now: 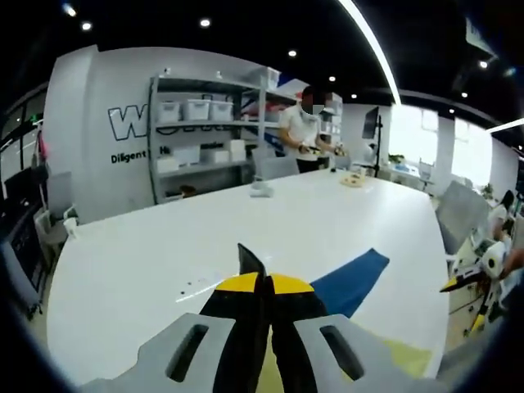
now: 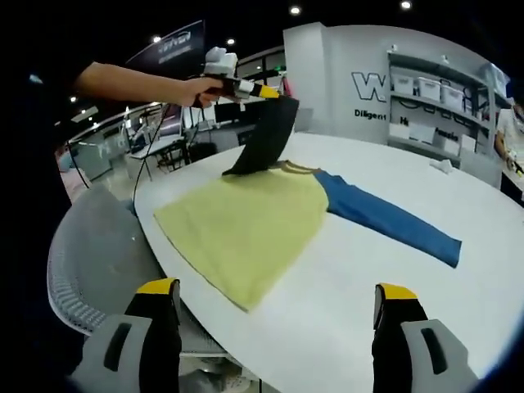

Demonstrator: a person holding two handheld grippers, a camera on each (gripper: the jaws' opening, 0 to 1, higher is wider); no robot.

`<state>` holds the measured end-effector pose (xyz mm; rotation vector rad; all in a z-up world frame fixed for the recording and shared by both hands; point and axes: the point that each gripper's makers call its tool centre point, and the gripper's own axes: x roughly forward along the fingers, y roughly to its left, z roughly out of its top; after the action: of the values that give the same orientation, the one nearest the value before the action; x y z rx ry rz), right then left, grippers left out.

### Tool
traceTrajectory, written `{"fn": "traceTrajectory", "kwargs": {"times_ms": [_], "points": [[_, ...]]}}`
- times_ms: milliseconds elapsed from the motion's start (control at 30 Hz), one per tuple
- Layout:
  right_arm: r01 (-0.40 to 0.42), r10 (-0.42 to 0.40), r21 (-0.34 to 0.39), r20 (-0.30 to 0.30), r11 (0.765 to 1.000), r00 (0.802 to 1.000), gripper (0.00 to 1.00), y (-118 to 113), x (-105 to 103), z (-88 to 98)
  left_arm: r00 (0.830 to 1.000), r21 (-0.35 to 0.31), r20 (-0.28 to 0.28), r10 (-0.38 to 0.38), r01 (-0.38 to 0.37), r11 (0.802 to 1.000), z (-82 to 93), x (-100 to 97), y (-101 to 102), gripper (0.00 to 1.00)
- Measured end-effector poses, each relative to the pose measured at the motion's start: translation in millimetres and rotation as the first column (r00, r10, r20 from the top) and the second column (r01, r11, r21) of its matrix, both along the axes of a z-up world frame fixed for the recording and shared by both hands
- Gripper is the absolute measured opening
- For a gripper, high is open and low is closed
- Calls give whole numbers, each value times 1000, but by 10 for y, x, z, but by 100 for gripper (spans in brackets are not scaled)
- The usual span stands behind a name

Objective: Fold the garment on the visible template until the final outline fits inside the template.

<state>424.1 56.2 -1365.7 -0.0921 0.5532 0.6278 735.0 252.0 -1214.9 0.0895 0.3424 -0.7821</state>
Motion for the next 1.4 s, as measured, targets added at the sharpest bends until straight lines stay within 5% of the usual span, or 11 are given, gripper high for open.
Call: {"fn": "traceTrajectory", "kwargs": {"times_ms": [1400], "points": [[58, -58, 9, -17, 998, 998, 96, -154, -132, -35, 986, 105, -144, -80, 96, 990, -804, -192, -751, 2]]}}
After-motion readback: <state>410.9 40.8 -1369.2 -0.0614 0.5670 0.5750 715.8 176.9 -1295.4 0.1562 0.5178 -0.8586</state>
